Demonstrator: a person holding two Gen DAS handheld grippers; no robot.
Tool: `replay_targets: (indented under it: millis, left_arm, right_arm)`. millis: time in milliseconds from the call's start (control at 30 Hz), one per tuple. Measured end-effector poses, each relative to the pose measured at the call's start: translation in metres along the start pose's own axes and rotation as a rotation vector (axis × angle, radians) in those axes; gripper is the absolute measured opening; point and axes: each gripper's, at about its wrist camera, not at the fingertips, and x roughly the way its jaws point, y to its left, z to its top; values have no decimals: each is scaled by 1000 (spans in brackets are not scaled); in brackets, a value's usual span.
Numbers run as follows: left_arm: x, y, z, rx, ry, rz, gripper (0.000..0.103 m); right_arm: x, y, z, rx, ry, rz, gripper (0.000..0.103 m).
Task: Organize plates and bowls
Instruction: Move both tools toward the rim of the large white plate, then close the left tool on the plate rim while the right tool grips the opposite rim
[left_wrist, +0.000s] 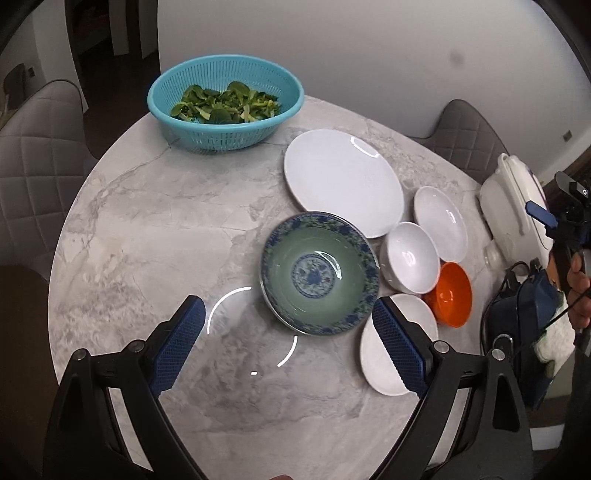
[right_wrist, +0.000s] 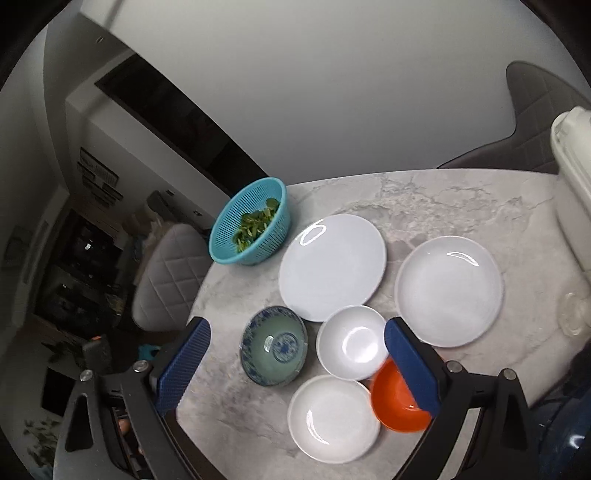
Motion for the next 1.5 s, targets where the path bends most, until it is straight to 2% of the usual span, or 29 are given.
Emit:
replay_targets:
  millis: [67, 133, 233, 300, 367, 400, 433, 467, 600, 700, 967, 1100, 1300, 1367, 1400, 1500]
  left_arm:
    - [12, 22, 33, -29, -12, -26, 88]
    - [28, 27, 68, 34, -14, -43, 84]
    - [67, 23, 109, 116, 29, -81, 84]
    - [97, 20, 127, 155, 63, -68, 84]
    - [124, 17, 141, 159, 90, -64, 78]
    - [135, 17, 147, 155, 102, -68, 68]
    - [144, 11, 150, 152, 104, -68, 62]
    - [152, 10, 156, 153, 107, -71, 60]
    - [185, 5, 170, 181, 124, -51, 59]
    - [208, 11, 181, 151, 140, -96, 59]
    - [256, 9, 192, 132, 195, -108, 59]
    - [267, 6, 202, 98, 177, -135, 59]
    - [278, 9, 209, 83, 193, -120, 59]
    - [277, 20, 207, 69, 199, -145, 55]
    - [280, 21, 208, 65, 204, -165, 47]
    - [288, 18, 212, 48, 226, -218, 35]
  right_arm:
    - [24, -7, 21, 22, 23, 18, 98]
    - [50, -13, 38, 35, 68, 14, 98]
    - [88, -29, 61, 56, 159, 6, 85]
    - [108, -45, 76, 58, 181, -35, 76]
    - [129, -66, 91, 65, 221, -28, 70]
    - [139, -77, 98, 69, 238, -31, 65]
    - [148, -85, 104, 73, 253, -29, 63]
    - [158, -94, 110, 77, 273, -21, 61]
    - [197, -119, 122, 65, 354, -22, 59]
    - [219, -132, 122, 54, 397, -30, 59]
    - [250, -150, 110, 57, 474, -54, 57]
    - [261, -147, 104, 37, 519, -54, 55]
    - [269, -148, 100, 70, 539, -27, 49]
    - [271, -147, 100, 73, 541, -23, 49]
    - [272, -146, 100, 71, 545, -22, 49]
    - [275, -143, 101, 69, 553, -15, 47]
